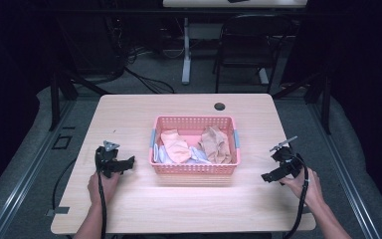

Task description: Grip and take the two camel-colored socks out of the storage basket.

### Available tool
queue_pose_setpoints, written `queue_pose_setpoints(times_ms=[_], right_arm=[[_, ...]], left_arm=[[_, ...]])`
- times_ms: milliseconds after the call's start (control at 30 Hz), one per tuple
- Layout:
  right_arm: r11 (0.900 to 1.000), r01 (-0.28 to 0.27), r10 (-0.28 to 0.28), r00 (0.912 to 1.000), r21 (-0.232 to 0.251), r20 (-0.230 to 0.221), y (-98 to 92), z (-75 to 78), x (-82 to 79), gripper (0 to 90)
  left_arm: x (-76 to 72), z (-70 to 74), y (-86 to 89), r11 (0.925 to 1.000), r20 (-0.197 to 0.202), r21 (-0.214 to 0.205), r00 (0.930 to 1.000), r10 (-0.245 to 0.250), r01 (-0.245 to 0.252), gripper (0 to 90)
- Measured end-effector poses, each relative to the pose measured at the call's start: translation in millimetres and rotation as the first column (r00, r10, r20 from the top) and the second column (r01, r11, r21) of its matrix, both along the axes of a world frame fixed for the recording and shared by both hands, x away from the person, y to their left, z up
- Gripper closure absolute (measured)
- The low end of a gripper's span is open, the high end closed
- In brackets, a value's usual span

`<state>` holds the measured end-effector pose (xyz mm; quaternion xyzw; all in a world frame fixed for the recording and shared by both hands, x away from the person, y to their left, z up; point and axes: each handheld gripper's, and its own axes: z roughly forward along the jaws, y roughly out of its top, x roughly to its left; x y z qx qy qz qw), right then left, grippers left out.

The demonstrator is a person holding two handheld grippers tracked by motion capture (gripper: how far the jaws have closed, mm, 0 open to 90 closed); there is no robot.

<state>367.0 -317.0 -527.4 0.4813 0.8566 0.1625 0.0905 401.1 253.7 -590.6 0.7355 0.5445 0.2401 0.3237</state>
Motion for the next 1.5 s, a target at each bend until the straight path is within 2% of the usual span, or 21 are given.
queue_pose_setpoints(times_ms=[133,167,267,367,767,833,933,967,1033,1267,1467,1500], right_arm=[[0.9998,0.001,-0.001,1.0,0.02,0.008,-0.8,0.6,-1.6,0.0],[1.0,-0.005,0.005,1.0,0.006,0.007,-1.1,1.3,-1.6,0.0],[0.9998,-0.012,0.012,0.9999,0.018,0.01,1.0,3.3,-1.8,0.0],[0.9999,-0.014,0.014,0.9996,0.008,0.024,2.3,4.6,-1.9,0.0],[0.9984,-0.036,0.033,0.9965,0.044,0.076,7.0,24.5,-1.3,0.0],[0.9982,-0.039,0.033,0.9925,0.046,0.118,9.4,34.3,-0.6,0.0],[0.9969,-0.054,0.046,0.9885,0.056,0.144,15.5,43.0,0.9,0.0],[0.997,-0.062,0.055,0.9884,0.045,0.141,17.1,45.6,1.6,0.0],[0.9961,-0.08,0.073,0.9837,0.037,0.164,23.5,51.8,2.3,0.0],[0.992,-0.123,0.115,0.9736,0.029,0.197,40.7,66.1,7.3,0.0],[0.9852,-0.166,0.153,0.9623,0.042,0.225,63.2,80.2,19.1,0.0],[0.9839,-0.175,0.163,0.9622,0.037,0.218,66.7,82.5,21.2,0.0]], left_arm=[[0.0,0.0,0.0,1.0,0.0,0.0,1.0,0.0,0.0,14.9],[0.0,0.0,0.0,1.0,0.0,0.0,1.0,0.0,0.0,14.9],[0.0,0.0,0.0,1.0,0.0,0.0,1.0,0.0,0.0,14.9],[0.0,0.0,0.1,1.0,0.0,0.0,1.0,0.0,0.0,14.9],[-0.1,0.1,0.2,1.0,-0.002,0.003,1.0,-0.002,0.002,14.9],[-0.1,0.1,0.2,1.0,-0.002,0.003,1.0,-0.003,0.003,14.9],[-0.1,0.2,0.2,1.0,-0.002,0.003,1.0,-0.003,0.003,14.9],[-0.1,0.1,0.2,1.0,-0.002,0.003,1.0,-0.002,0.002,14.9],[-0.1,0.1,0.2,1.0,-0.002,0.003,1.0,-0.003,0.003,15.0],[-0.1,0.2,0.2,1.0,-0.002,0.004,1.0,-0.003,0.003,14.9],[-0.2,0.2,0.2,1.0,-0.002,0.004,1.0,-0.003,0.003,15.0],[-0.2,0.1,0.2,1.0,-0.002,0.004,1.0,-0.002,0.002,15.0]])
